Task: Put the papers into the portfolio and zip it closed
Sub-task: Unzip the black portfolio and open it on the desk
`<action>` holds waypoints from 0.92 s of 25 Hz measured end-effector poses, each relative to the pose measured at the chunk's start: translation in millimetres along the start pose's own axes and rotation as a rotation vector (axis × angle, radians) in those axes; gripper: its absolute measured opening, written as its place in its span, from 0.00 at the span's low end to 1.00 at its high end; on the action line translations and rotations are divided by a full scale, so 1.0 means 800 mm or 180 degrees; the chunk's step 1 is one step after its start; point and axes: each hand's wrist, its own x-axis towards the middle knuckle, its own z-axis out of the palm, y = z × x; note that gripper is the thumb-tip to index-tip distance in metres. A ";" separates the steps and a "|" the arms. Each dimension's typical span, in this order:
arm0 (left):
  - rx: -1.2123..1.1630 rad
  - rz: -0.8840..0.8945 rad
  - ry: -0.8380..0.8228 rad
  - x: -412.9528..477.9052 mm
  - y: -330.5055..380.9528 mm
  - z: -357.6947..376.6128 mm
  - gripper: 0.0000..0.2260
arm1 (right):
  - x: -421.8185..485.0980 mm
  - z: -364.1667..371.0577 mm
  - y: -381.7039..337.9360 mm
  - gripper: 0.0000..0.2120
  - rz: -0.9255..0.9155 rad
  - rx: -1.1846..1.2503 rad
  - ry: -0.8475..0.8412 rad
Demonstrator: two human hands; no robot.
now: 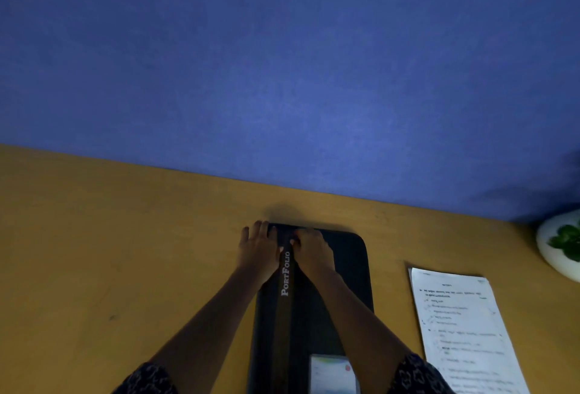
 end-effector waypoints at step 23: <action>-0.0799 -0.0374 -0.0226 0.088 -0.056 0.008 0.20 | 0.139 0.005 -0.041 0.23 0.1433 0.0889 -0.0832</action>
